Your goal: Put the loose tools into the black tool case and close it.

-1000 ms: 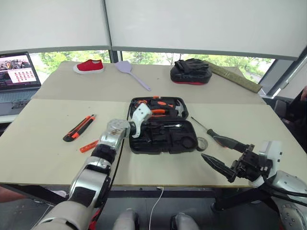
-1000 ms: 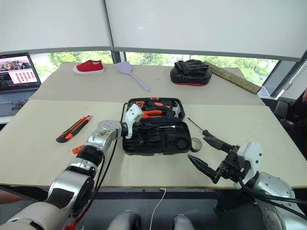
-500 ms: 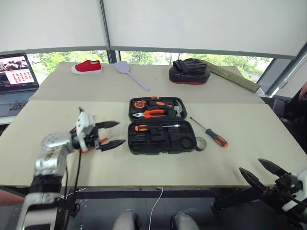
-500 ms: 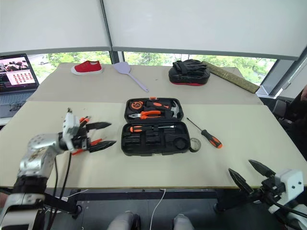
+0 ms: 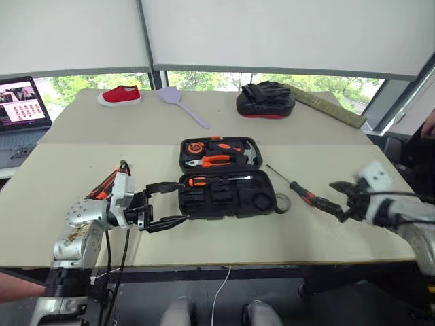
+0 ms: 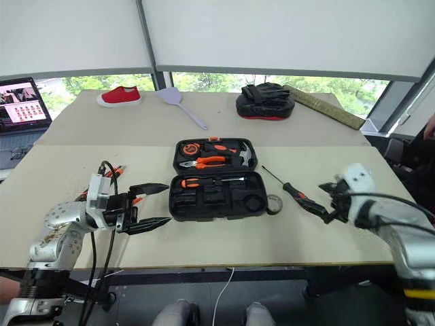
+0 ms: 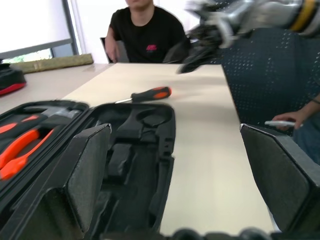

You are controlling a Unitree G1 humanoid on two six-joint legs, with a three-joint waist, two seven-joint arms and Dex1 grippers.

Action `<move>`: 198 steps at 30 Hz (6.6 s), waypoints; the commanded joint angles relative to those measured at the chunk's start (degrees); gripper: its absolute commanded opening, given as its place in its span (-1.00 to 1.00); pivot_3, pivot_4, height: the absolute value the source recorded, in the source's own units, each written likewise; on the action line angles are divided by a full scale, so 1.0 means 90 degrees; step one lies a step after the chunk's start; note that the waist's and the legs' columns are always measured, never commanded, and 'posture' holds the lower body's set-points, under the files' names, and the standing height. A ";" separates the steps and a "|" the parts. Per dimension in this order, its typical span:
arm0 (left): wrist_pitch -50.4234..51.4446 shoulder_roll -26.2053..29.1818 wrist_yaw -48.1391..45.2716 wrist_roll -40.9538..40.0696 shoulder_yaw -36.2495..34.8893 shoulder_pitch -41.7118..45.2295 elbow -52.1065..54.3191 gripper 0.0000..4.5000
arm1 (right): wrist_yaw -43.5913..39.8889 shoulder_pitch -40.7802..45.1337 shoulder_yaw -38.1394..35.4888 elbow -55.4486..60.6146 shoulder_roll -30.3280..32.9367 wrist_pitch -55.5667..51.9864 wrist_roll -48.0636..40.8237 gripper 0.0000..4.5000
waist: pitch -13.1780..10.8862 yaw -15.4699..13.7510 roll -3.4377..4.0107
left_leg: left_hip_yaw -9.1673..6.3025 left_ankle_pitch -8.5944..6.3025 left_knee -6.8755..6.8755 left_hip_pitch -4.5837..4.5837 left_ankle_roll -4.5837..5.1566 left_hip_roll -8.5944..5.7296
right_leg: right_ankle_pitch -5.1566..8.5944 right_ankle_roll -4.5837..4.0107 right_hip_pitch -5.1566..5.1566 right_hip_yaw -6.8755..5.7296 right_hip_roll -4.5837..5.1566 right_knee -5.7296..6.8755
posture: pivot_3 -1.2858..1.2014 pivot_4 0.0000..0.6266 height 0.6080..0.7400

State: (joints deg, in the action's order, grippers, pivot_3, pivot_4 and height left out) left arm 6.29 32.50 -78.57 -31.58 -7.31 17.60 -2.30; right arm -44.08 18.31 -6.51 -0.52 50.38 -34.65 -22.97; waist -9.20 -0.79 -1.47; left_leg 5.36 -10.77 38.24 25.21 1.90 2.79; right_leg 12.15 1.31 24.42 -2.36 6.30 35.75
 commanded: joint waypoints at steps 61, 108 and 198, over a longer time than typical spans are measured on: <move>0.0252 -0.0036 0.2887 0.0844 0.0079 -0.0728 0.1124 1.00 | -0.2852 0.5223 0.3279 -0.5998 -0.2492 0.6160 0.3733 0.46 | -0.0011 0.0179 0.0014 | 0.0071 0.0013 -0.0014 0.0028 -0.0026 0.0009 | -0.0028 -0.0005 0.0066 0.0009 -0.0009 0.0035 | 0.03 -0.52 1.00; 0.0089 0.0100 0.2959 0.0652 -0.0449 -0.1037 0.0489 1.00 | -0.1334 0.4390 0.1727 -0.6441 -0.3686 0.6776 0.3005 -0.99 | -0.0012 0.0386 0.0016 | 0.0086 0.0016 -0.0050 -0.0072 -0.0034 0.0022 | -0.0027 -0.0019 -0.0002 0.0015 -0.0012 0.0034 | 0.03 -0.52 1.00; 0.0880 0.0222 0.0550 0.4006 0.3405 0.4065 -0.1996 -0.82 | -0.1795 -0.0684 -0.0425 0.1507 -0.0890 0.3013 -0.0786 1.00 | -0.0041 0.0009 -0.0044 | 0.0103 -0.0003 -0.0019 0.0011 -0.0030 0.0015 | -0.0010 0.0021 0.0064 0.0022 -0.0013 0.0023 | 0.03 -0.52 1.00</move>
State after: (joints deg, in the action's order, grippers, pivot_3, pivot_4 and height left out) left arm 14.86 34.91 -73.36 4.30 23.57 52.19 -20.63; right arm -60.72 12.19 -8.42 10.84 42.29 -7.52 -29.00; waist -9.57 -0.70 -1.86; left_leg 6.28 -10.79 38.07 25.30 1.64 2.93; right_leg 12.07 1.50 25.00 -2.16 6.18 35.96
